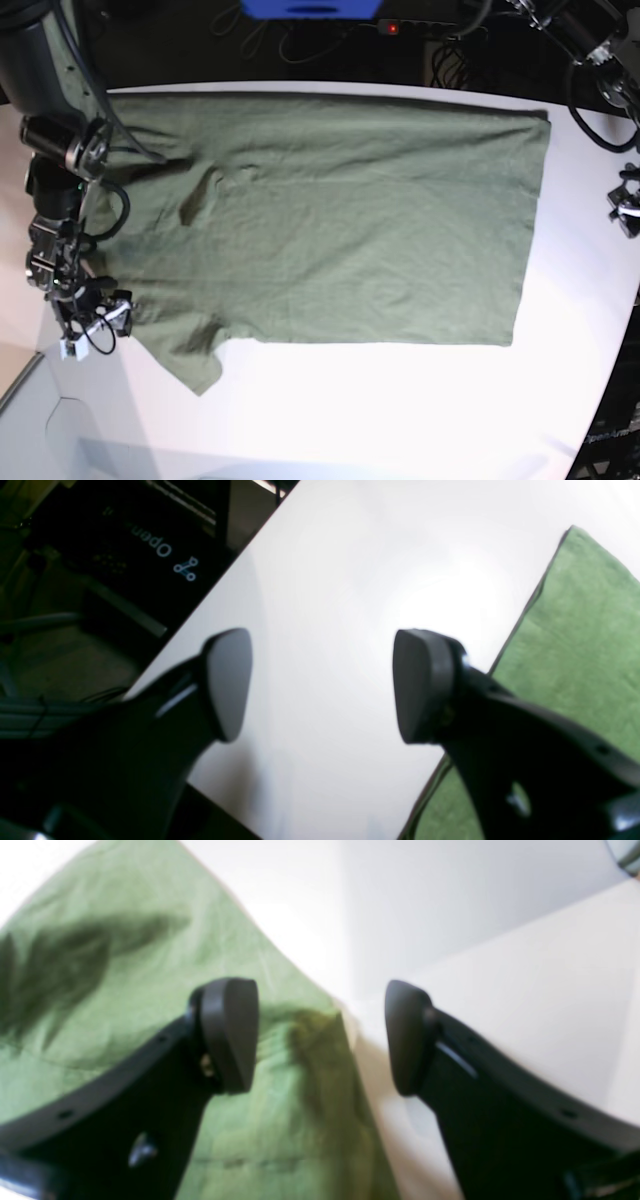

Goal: Layout the t-shirt on the table in an organized manner, then fold the t-shirt properly
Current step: 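Move both grippers to the hem corners of the shirt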

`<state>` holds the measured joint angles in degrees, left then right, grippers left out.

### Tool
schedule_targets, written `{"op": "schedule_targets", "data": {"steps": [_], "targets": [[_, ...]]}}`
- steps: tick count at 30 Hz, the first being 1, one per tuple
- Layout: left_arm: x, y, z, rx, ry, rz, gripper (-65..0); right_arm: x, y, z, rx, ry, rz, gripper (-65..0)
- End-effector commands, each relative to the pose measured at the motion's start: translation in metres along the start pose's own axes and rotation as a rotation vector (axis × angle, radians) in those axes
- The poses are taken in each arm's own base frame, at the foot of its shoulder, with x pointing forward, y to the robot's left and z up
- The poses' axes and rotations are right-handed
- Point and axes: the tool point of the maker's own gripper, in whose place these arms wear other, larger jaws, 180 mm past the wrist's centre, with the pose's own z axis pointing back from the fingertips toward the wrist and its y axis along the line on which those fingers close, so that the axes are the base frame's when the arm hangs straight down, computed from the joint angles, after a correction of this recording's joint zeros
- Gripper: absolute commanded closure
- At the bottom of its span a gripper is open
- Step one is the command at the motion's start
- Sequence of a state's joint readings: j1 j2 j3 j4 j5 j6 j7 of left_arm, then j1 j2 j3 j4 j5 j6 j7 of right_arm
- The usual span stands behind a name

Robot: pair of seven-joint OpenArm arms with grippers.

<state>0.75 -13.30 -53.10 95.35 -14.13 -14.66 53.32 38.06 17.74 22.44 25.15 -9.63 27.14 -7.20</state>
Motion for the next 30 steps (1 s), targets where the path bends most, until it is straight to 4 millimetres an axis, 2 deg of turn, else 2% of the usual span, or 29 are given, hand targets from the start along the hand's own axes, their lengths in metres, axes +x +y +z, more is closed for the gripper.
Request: {"op": "schedule_targets", "data": {"steps": [1,10,12,15,17,19,20,26,30], "targets": [[0.019,0.001,0.003,0.002,-0.056,-0.011,-42.8,0.027,-0.008,0.002,-0.017,-0.072,-0.005,-39.7],[0.013,-0.006,0.002,-0.012,-0.049,0.01,-42.8,-0.013,-0.008,0.004,-0.016,-0.021,-0.01,-38.9],[0.013,-0.007,0.001,-0.015,-0.05,0.014,-42.8,-0.019,-0.007,0.005,-0.015,-0.012,-0.011,-35.2],[0.025,-0.013,0.0,-0.027,-0.077,0.024,-42.8,-0.022,-0.002,0.003,-0.007,-0.007,-0.014,-24.7],[0.032,-0.026,-0.007,-0.056,-0.081,0.022,-42.8,-0.026,-0.001,0.003,-0.006,0.0,-0.015,-14.0],[0.028,-0.041,-0.022,-0.094,-0.044,0.015,-42.8,-0.026,0.0,0.003,-0.004,0.0,-0.016,-2.4],[0.033,-0.047,-0.029,-0.108,-0.044,0.006,-42.8,-0.026,0.0,0.003,-0.004,0.0,-0.016,0.0],[0.051,-0.092,-0.069,-0.207,-0.101,-0.009,-42.8,-0.027,-0.001,0.004,-0.006,0.001,-0.015,0.0],[0.056,-0.137,-0.099,-0.29,-0.149,-0.068,-42.8,-0.03,-0.002,0.004,-0.007,0.012,-0.013,0.0]]}}
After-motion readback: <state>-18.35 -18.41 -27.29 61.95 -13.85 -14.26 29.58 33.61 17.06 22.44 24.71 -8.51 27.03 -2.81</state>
